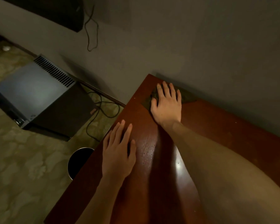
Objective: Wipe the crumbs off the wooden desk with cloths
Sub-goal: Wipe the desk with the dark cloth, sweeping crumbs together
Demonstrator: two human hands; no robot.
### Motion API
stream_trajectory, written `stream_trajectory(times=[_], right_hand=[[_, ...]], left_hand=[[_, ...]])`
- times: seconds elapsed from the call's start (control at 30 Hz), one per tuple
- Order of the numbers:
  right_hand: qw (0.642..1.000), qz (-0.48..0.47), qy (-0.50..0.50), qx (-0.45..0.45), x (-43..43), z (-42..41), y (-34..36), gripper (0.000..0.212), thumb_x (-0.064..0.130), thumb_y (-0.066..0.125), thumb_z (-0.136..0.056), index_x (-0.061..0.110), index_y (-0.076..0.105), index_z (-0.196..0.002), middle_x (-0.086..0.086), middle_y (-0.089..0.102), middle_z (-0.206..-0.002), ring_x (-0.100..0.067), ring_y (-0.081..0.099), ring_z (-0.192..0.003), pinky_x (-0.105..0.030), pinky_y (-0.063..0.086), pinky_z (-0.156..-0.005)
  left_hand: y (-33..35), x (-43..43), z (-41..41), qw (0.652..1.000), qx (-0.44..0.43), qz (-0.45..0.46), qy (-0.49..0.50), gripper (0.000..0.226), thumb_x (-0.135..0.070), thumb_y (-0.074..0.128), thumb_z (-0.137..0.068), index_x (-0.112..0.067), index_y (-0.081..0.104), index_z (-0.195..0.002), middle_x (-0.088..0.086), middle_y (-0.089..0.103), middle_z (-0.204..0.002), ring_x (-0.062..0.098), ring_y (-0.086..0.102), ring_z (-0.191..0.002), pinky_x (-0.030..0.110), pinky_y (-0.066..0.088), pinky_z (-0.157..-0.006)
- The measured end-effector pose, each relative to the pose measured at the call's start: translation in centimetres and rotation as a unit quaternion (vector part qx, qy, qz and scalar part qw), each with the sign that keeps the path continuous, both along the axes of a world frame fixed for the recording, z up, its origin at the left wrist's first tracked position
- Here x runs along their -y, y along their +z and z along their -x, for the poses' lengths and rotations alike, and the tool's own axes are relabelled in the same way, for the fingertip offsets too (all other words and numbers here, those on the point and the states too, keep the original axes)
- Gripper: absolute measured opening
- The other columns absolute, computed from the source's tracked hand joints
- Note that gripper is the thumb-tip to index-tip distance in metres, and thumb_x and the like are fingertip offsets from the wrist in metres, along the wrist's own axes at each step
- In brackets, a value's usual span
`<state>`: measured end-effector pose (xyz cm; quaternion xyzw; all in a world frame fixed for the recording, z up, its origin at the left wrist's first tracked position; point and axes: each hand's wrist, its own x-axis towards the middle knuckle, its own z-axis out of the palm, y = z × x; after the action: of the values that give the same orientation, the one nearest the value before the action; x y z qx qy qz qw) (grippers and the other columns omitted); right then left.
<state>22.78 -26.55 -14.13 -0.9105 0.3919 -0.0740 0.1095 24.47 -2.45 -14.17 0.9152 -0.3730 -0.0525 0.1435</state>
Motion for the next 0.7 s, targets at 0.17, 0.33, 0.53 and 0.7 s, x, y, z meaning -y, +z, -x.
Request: stream_trajectory(times=[0.17, 0.33, 0.53, 0.7], right_hand=[[1.000, 0.008, 0.012, -0.012, -0.2, 0.3, -0.3, 0.067, 0.047, 0.030, -0.102, 0.020, 0.032, -0.163, -0.003, 0.024, -0.172, -0.026, 0.013, -0.160, -0.051, 0.011, -0.129], [1.000, 0.022, 0.002, -0.014, -3.1, 2.0, -0.3, 0.064, 0.047, 0.033, -0.104, 0.019, 0.033, -0.162, -0.004, 0.028, -0.170, -0.028, 0.017, -0.159, -0.052, 0.014, -0.129], [1.000, -0.008, 0.001, -0.016, -12.7, 6.2, 0.7, 0.063, 0.044, 0.036, -0.105, 0.021, 0.031, -0.163, -0.002, 0.025, -0.171, -0.023, 0.013, -0.161, -0.049, 0.013, -0.129], [0.999, -0.027, 0.000, -0.035, -15.4, 7.1, 0.7, 0.062, 0.046, 0.032, -0.105, 0.023, 0.033, -0.162, 0.001, 0.025, -0.172, -0.019, 0.010, -0.161, -0.049, 0.011, -0.130]], left_hand=[[0.0, 0.2, 0.1, 1.000, 0.004, -0.008, -0.002, 0.057, -0.044, 0.033, -0.107, -0.027, 0.034, -0.162, 0.000, 0.025, -0.172, 0.012, 0.013, -0.160, 0.036, 0.011, -0.127], [0.2, 0.2, -0.1, 1.000, 0.004, -0.005, -0.011, 0.055, -0.036, 0.047, -0.106, -0.025, 0.040, -0.159, 0.001, 0.032, -0.169, 0.015, 0.022, -0.158, 0.040, 0.023, -0.126], [0.2, -0.3, -0.3, 0.999, -0.013, 0.001, -0.037, 0.054, -0.036, 0.034, -0.109, -0.021, 0.038, -0.161, 0.003, 0.031, -0.170, 0.016, 0.021, -0.159, 0.043, 0.021, -0.129], [0.2, -0.3, -0.4, 0.999, -0.009, 0.000, -0.043, 0.056, -0.035, 0.027, -0.109, -0.020, 0.034, -0.163, 0.004, 0.027, -0.171, 0.017, 0.020, -0.160, 0.045, 0.022, -0.128]])
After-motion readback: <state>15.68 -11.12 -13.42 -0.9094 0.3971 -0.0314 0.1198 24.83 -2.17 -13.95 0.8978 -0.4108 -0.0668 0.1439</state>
